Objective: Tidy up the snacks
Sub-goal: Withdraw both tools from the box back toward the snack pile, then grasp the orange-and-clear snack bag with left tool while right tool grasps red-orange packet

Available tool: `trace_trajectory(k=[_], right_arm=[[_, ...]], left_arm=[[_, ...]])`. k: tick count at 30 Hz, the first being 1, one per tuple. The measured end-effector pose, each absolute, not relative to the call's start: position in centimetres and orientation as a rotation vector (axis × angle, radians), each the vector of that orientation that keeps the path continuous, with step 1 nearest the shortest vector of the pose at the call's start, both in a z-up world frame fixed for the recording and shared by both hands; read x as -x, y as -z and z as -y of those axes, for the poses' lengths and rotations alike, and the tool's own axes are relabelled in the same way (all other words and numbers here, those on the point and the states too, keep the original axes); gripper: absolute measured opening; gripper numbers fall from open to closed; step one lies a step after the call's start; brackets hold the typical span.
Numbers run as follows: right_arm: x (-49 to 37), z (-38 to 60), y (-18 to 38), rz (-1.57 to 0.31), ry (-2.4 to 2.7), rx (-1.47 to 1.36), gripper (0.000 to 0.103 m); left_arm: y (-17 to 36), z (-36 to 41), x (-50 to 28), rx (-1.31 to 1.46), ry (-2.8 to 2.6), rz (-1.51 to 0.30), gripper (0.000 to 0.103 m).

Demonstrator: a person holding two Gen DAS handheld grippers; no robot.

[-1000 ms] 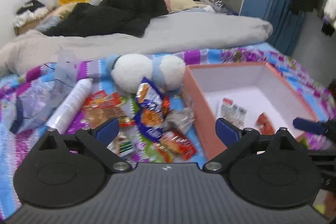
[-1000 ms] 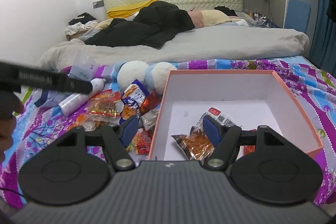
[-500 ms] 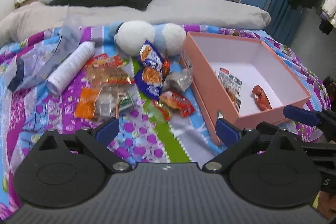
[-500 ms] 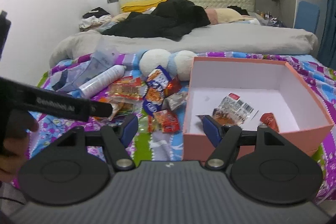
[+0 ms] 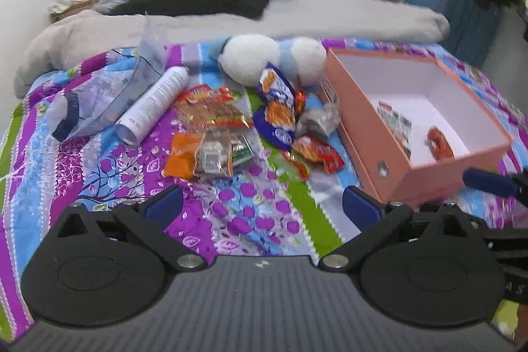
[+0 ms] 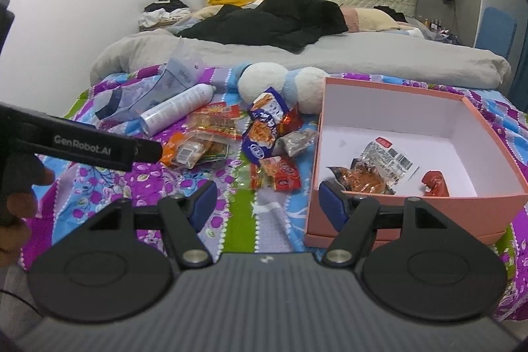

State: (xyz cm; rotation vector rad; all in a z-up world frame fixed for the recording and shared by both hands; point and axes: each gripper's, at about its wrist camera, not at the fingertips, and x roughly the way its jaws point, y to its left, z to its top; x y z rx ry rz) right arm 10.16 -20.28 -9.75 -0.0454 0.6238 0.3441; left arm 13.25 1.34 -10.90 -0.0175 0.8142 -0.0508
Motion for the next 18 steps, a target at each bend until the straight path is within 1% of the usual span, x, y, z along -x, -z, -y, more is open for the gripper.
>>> trace_trajectory(k=[11, 18], right_arm=[[-10.5, 17.7, 10.7, -0.648, -0.378, 0.094, 0.07], [-11.9, 15.4, 11.9, -0.663, -0.417, 0.126, 0.07]], left_arm=[[12.0, -5.1, -14.2, 0.163, 0.039, -0.794, 0.103], [14.5, -7.2, -17.0, 0.154, -0.004, -0.807, 0.103]])
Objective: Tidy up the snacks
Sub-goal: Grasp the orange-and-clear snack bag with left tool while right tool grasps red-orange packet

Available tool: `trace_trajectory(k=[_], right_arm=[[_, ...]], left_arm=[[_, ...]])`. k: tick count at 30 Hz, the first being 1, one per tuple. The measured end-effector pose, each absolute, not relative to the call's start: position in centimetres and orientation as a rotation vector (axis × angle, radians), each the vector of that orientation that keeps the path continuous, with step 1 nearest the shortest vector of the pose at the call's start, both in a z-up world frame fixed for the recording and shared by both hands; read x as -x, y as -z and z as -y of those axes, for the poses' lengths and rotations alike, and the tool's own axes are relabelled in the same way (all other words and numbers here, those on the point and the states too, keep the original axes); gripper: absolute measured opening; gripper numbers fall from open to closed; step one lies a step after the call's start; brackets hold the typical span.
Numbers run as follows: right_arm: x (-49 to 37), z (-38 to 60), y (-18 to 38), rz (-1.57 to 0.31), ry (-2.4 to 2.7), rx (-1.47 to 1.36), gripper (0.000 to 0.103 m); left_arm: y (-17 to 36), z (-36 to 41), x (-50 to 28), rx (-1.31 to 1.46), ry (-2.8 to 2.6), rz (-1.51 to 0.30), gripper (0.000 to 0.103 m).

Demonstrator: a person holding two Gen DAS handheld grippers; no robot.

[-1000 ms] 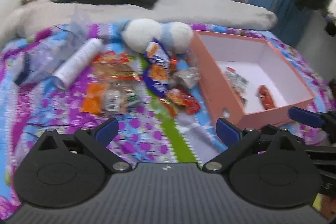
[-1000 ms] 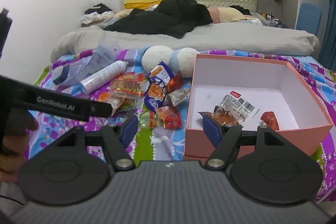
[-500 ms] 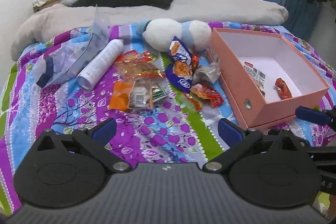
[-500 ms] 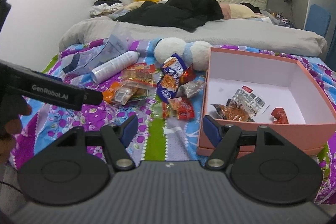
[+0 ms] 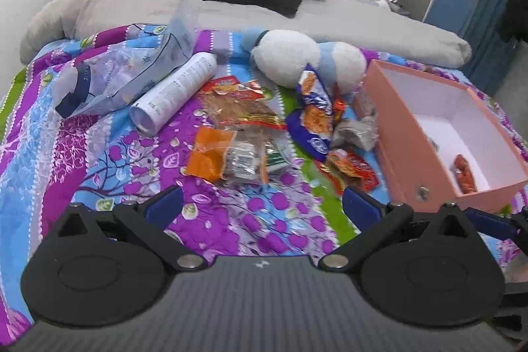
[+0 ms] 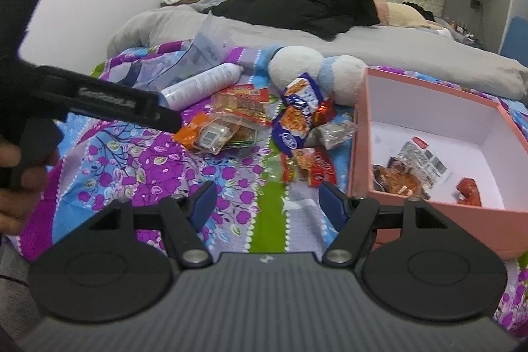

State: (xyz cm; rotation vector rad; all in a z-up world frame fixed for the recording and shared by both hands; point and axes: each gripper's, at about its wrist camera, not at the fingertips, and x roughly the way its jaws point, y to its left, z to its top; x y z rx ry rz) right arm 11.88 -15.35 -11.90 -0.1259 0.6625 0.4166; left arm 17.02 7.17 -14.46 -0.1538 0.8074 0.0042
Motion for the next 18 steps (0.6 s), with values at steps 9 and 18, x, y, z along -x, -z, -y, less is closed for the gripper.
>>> trace_trajectory(k=[9, 18], right_arm=[[-16.3, 11.9, 14.9, -0.691, -0.422, 0.174, 0.07], [-20.5, 10.0, 19.8, -0.706, -0.386, 0.312, 0.069]], left_arm=[[17.9, -9.2, -21.4, 0.183, 0.015, -0.833, 0.103], [22.2, -10.3, -26.3, 0.177, 0.056, -0.86, 0.102]])
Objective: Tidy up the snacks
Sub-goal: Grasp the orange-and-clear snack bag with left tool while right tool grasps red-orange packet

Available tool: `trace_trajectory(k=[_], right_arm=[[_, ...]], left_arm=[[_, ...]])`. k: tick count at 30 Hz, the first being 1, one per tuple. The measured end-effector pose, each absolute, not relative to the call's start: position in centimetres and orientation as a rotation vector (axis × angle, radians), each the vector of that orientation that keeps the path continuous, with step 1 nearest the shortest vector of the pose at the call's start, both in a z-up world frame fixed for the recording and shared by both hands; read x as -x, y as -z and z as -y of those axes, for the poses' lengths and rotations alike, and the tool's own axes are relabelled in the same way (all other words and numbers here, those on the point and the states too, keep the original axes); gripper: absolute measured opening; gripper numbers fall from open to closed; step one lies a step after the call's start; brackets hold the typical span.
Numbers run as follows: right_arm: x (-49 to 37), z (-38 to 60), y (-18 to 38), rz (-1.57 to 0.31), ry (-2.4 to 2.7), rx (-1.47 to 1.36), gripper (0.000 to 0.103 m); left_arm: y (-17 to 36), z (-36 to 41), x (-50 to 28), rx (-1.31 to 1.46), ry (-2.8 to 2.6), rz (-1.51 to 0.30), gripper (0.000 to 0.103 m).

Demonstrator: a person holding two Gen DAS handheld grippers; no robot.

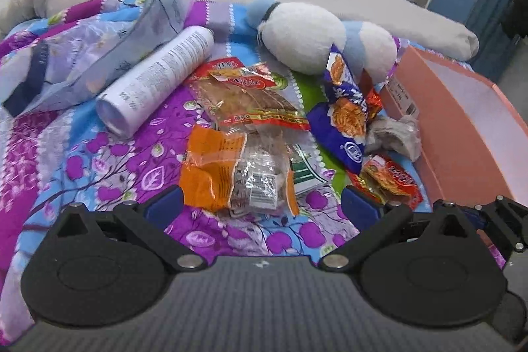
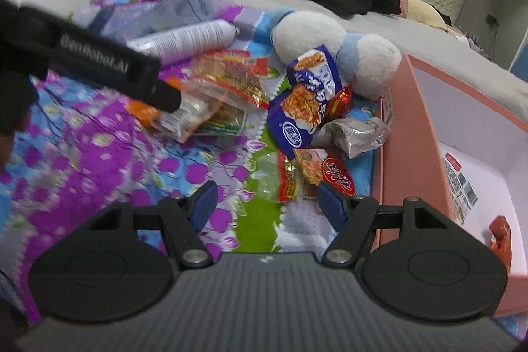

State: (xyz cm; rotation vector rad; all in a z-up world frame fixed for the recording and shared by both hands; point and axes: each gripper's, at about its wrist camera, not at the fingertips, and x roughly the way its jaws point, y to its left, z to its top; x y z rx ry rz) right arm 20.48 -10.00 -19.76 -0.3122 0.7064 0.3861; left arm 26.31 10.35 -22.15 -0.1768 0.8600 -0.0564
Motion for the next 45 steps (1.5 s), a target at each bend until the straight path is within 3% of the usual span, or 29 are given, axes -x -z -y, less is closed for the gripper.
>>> trace_trajectory(k=[9, 15, 17, 19, 23, 29, 45], right_arm=[[-22.5, 8.2, 23.5, -0.712, -0.413, 0.454, 0.065], [-22.6, 7.6, 24.5, -0.676, -0.419, 0.523, 0.063], [-22.7, 7.4, 24.7, -0.668, -0.426, 0.535, 0.051], [-22.7, 7.2, 24.7, -0.676, -0.437, 0.531, 0.03], [-22.0, 6.7, 24.6, -0.648, -0.448, 0.597, 0.009], [-20.7, 7.1, 23.1, -0.639, -0.461, 0.586, 0.005], [-13.9, 9.1, 20.3, -0.658, -0.505, 0.553, 0.003]], left_arm=[[25.4, -8.6, -30.2, 0.076, 0.064, -0.92, 0.095], [26.7, -7.7, -31.2, -0.056, 0.066, -0.946, 0.077], [26.6, -8.0, -31.1, -0.041, 0.065, -0.944, 0.073], [26.5, -8.1, -31.0, -0.042, 0.065, -0.942, 0.067], [26.0, -8.1, -30.3, -0.052, 0.066, -0.943, 0.06], [24.8, -8.4, -28.3, -0.005, 0.054, -0.943, 0.052], [22.2, -7.5, -19.0, 0.079, 0.029, -0.951, 0.048]])
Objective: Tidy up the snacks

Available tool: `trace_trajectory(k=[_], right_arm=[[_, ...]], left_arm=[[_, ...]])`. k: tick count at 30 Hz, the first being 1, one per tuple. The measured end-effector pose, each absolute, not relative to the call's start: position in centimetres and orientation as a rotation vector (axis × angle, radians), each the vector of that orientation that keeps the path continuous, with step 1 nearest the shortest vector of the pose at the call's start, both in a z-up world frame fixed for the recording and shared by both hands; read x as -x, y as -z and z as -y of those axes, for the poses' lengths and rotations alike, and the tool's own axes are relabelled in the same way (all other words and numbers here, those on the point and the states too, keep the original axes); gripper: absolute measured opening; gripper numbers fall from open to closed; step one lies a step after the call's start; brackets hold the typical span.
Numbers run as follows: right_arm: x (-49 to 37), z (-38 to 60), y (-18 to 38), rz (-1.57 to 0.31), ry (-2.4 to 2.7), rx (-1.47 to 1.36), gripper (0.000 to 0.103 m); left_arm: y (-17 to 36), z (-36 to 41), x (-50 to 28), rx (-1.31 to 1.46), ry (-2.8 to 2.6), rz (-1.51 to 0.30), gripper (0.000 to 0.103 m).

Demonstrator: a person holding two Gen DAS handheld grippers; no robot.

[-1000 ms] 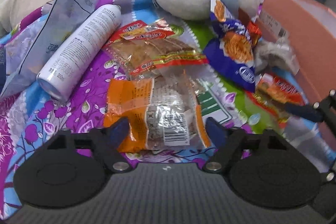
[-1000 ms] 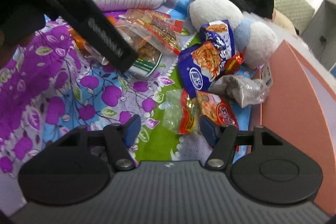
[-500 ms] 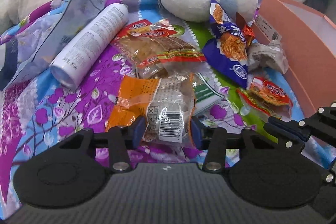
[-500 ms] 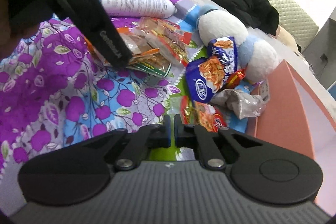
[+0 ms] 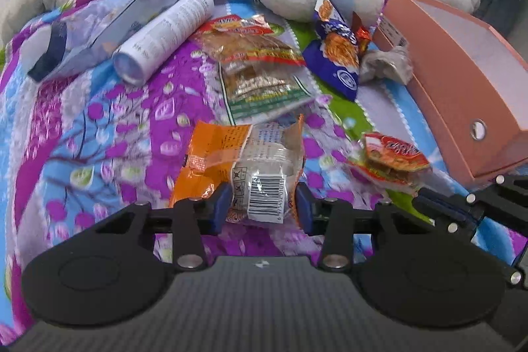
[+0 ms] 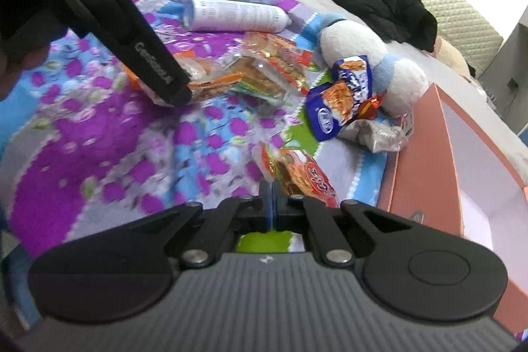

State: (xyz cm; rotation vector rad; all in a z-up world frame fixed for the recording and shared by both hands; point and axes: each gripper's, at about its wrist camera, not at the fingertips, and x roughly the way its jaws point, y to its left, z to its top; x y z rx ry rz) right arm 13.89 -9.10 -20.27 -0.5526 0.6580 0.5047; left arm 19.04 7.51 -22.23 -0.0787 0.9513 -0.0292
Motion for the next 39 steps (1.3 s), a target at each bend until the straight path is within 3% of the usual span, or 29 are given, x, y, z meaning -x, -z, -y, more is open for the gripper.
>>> trace_trajectory(k=[11, 17, 19, 21, 23, 24, 31, 34, 39], right_arm=[[-8.3, 10.5, 19.2, -0.713, -0.571, 0.529, 0.003], [-7.4, 11.6, 19.6, -0.751, -0.567, 0.436, 0.007], [-7.7, 12.2, 19.7, -0.775, -0.575, 0.374, 0.007], [-7.7, 12.8, 19.8, -0.787, -0.59, 0.325, 0.009], [-7.7, 13.2, 19.9, -0.784, -0.583, 0.292, 0.046], [-7.7, 13.5, 20.0, -0.78, -0.576, 0.266, 0.07], [-9.1, 14.5, 19.8, -0.73, -0.533, 0.146, 0.071], [-10.5, 14.8, 20.1, -0.714, -0.493, 0.098, 0.085], [-13.0, 15.0, 21.7, -0.727, -0.46, 0.102, 0.085]], left_arm=[[22.5, -6.1, -13.1, 0.166, 0.046, -0.987, 0.049], [22.9, -6.9, -12.1, 0.234, 0.061, -1.008, 0.061], [22.8, -7.4, -12.0, 0.261, 0.07, -1.007, 0.074], [22.6, -7.7, -11.8, 0.274, 0.075, -0.998, 0.078], [22.5, -8.0, -11.8, 0.272, 0.07, -0.991, 0.08], [22.5, -8.0, -11.9, 0.267, 0.066, -0.989, 0.081], [22.9, -8.4, -12.7, 0.265, 0.079, -0.996, 0.081], [23.5, -8.2, -13.3, 0.256, 0.082, -1.004, 0.081], [24.7, -7.3, -14.3, 0.228, 0.09, -1.031, 0.081]])
